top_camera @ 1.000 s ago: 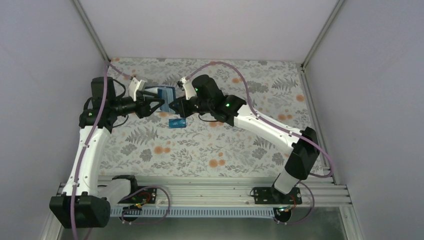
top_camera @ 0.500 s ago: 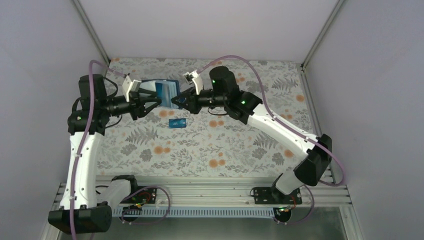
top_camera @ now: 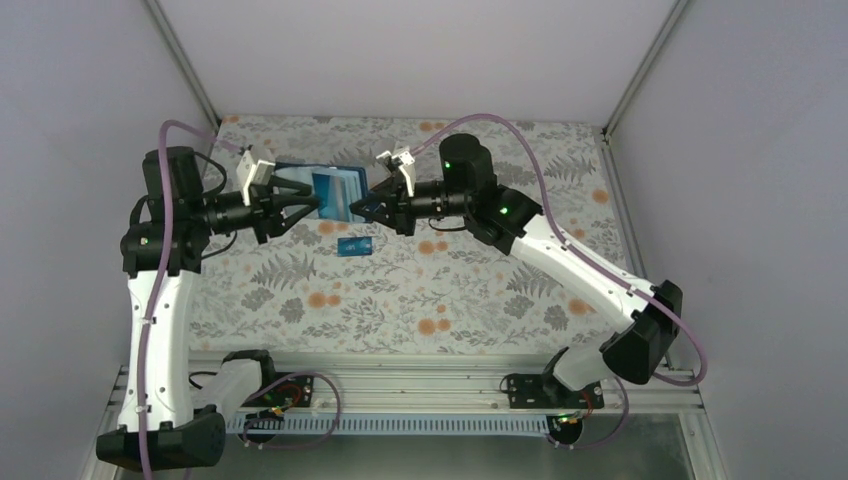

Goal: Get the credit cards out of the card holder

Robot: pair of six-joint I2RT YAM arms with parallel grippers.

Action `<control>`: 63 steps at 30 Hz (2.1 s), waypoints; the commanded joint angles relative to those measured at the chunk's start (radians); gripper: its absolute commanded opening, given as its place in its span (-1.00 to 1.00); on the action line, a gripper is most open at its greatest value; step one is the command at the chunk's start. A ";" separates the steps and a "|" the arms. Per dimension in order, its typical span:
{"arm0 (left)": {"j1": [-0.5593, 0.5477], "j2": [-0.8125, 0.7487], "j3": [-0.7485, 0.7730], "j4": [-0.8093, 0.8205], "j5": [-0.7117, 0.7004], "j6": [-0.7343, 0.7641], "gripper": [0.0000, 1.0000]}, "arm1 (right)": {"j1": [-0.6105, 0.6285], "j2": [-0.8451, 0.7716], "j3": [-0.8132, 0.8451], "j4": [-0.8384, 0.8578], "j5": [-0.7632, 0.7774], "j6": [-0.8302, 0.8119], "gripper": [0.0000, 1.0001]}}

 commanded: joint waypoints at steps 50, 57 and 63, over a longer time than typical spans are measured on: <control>-0.050 0.055 0.210 -0.178 0.121 0.196 -0.95 | -0.180 -0.109 -0.061 0.044 -0.093 -0.093 -0.92; -0.050 0.076 0.183 -0.167 0.052 0.212 -0.95 | -0.281 -0.091 -0.066 0.013 -0.016 0.036 -0.92; -0.074 0.181 0.059 -0.217 -0.180 0.360 -0.95 | -0.431 -0.097 -0.135 -0.081 0.113 0.119 -0.92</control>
